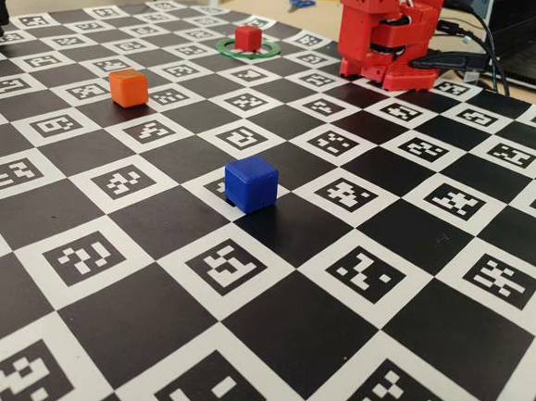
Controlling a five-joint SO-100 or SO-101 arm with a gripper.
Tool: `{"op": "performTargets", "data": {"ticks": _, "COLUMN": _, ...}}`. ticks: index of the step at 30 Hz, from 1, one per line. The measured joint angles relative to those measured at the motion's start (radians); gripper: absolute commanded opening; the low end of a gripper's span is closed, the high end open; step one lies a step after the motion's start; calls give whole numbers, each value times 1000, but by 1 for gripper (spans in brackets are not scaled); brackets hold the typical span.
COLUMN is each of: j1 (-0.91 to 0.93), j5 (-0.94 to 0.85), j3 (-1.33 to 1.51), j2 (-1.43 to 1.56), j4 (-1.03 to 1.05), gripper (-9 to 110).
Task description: Grab the red cube then put it in the green circle then put the blue cube on top and finally the orange cube on top
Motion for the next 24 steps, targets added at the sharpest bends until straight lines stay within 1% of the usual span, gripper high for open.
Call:
{"op": "performTargets", "data": {"ticks": 4, "j1": -94, "j5": 129, "j3": -149, "j2": -144, "j4": 29, "gripper": 43}}
{"op": "performTargets", "data": {"ticks": 9, "j1": -213, "j5": 387, "j3": -339, "j2": -311, "j4": 40, "gripper": 43}}
{"op": "performTargets", "data": {"ticks": 12, "j1": -275, "j5": 497, "j3": -431, "j2": -379, "j4": 40, "gripper": 43}}
{"op": "performTargets", "data": {"ticks": 19, "j1": -371, "j5": 644, "j3": -692, "j2": -623, "j4": 55, "gripper": 43}}
{"op": "performTargets", "data": {"ticks": 24, "j1": -402, "j5": 692, "j3": -749, "j2": -727, "j4": 55, "gripper": 43}}
